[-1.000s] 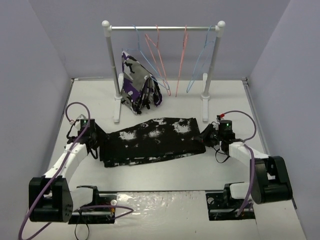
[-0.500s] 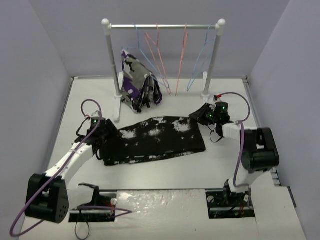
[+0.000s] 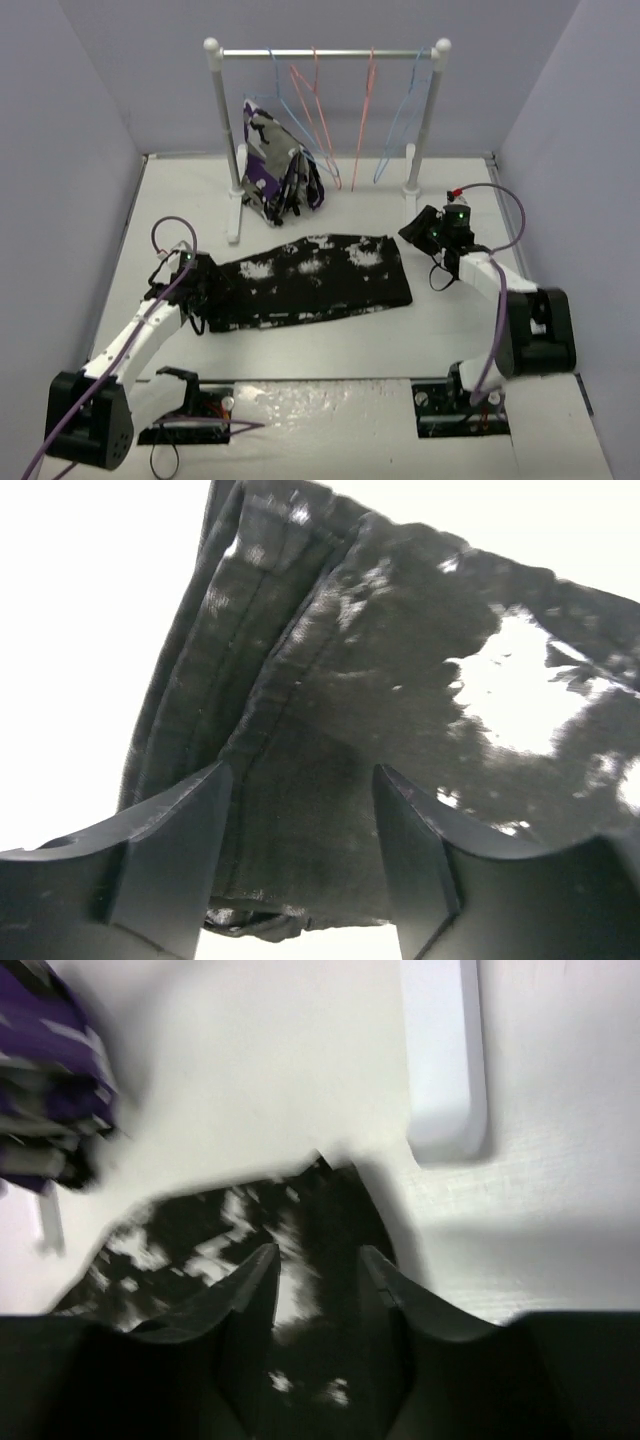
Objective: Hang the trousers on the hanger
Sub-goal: Pick up the hanger from the clothesline, then place the trousers on the hanger.
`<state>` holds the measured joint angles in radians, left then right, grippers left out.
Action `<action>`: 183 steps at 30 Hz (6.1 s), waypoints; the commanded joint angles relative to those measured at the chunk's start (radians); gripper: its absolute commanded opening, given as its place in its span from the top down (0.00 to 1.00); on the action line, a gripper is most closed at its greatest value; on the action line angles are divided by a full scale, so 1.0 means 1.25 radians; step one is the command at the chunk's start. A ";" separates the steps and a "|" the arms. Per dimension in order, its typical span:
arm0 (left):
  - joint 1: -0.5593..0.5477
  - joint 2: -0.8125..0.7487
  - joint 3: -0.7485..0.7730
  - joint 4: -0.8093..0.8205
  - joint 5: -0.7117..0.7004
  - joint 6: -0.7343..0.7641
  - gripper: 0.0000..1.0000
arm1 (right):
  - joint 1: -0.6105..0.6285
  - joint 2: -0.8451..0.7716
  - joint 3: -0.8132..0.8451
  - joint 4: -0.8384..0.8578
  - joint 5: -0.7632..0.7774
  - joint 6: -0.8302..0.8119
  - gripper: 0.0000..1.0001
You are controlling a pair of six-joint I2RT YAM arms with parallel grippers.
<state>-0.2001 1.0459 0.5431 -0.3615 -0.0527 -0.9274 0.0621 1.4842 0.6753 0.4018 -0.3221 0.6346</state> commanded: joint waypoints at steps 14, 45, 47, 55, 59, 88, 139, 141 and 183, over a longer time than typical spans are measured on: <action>0.003 -0.156 0.380 -0.333 -0.115 0.333 0.03 | 0.169 -0.067 0.653 -0.391 0.309 -0.256 0.17; 0.003 -0.245 0.349 -0.413 -0.050 0.331 0.03 | 0.223 0.239 1.009 -0.410 0.568 -0.317 0.88; 0.002 -0.242 0.345 -0.408 -0.042 0.333 0.03 | 0.222 0.227 1.000 -0.412 0.571 -0.327 0.93; 0.003 -0.239 0.345 -0.404 -0.034 0.337 0.03 | 0.211 0.175 0.991 -0.413 0.485 -0.368 1.00; 0.003 -0.237 0.347 -0.402 -0.032 0.340 0.03 | 0.188 0.160 1.001 -0.414 0.397 -0.369 1.00; 0.002 -0.232 0.343 -0.387 0.014 0.339 0.03 | 0.150 -0.018 0.801 -0.355 0.199 -0.398 1.00; -0.616 0.378 0.568 0.047 -0.202 -0.028 0.03 | 0.212 -0.602 0.111 -0.393 0.163 -0.322 1.00; -0.614 0.407 0.529 0.058 -0.214 -0.038 0.03 | 0.217 -0.605 0.110 -0.404 0.163 -0.317 1.00; -0.651 0.356 0.440 0.039 -0.207 0.082 0.08 | 0.249 -0.628 -0.036 -0.396 0.216 -0.209 1.00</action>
<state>-0.9314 1.3642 0.9778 -0.4272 -0.3647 -0.8933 0.3618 0.6912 0.6319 -0.1765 -0.1011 0.3341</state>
